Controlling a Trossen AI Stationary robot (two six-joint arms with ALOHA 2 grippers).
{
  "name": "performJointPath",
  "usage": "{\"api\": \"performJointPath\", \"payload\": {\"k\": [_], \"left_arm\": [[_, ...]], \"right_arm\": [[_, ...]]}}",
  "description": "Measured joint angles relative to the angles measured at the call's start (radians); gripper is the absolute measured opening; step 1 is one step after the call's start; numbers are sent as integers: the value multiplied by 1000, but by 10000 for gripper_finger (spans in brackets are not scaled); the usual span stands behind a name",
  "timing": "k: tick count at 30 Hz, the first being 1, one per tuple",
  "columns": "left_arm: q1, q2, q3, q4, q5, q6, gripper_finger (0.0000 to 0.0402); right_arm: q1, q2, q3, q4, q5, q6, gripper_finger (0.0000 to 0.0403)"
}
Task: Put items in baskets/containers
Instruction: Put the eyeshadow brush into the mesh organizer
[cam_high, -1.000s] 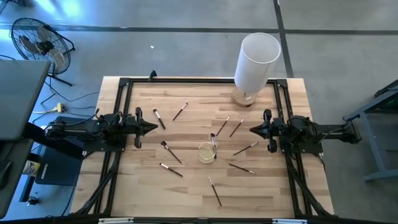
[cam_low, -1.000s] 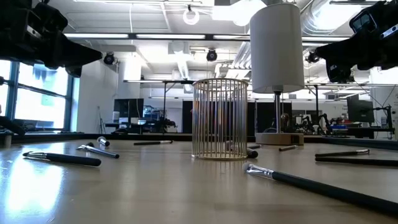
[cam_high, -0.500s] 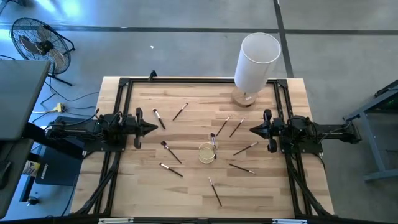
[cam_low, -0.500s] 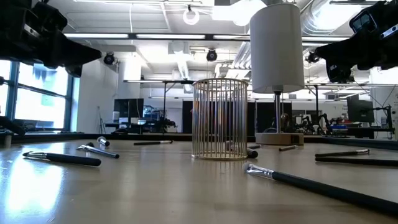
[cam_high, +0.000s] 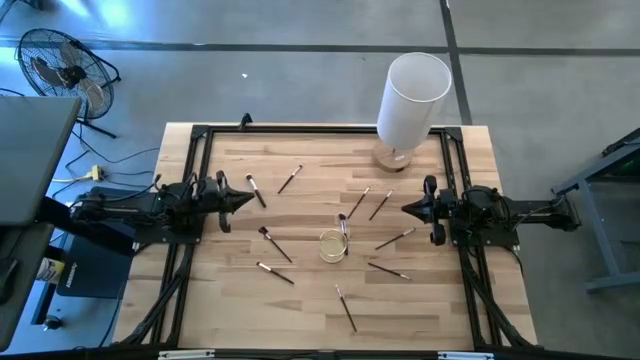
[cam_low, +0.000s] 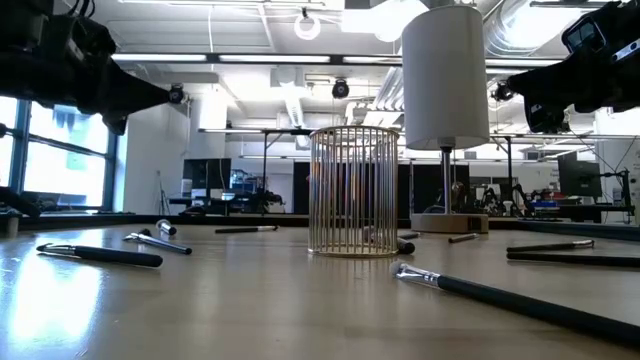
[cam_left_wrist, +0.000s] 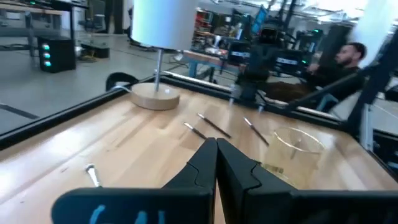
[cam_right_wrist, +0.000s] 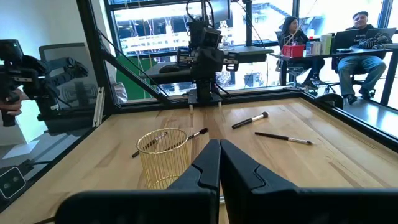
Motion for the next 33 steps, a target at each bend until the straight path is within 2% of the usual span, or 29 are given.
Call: {"api": "performJointPath", "payload": {"k": [4,11,20,24,29,33], "left_arm": [[0,95,18,70,-24,-18,0],[5,348,183,64,-221,16,0],[165,718,432,61,-243,22,1],[267,853,579,0,-218,24,1],[375,1030,773,-175,-86,69,5],[461,1162,923,-331,17,57,38]], "right_arm": [[0,0,0,0,0,0,1],[0,0,0,0,0,0,1],[0,0,0,0,0,0,1],[0,0,0,0,0,0,1],[0,0,0,0,0,0,1],[0,0,0,0,0,0,1]]}}
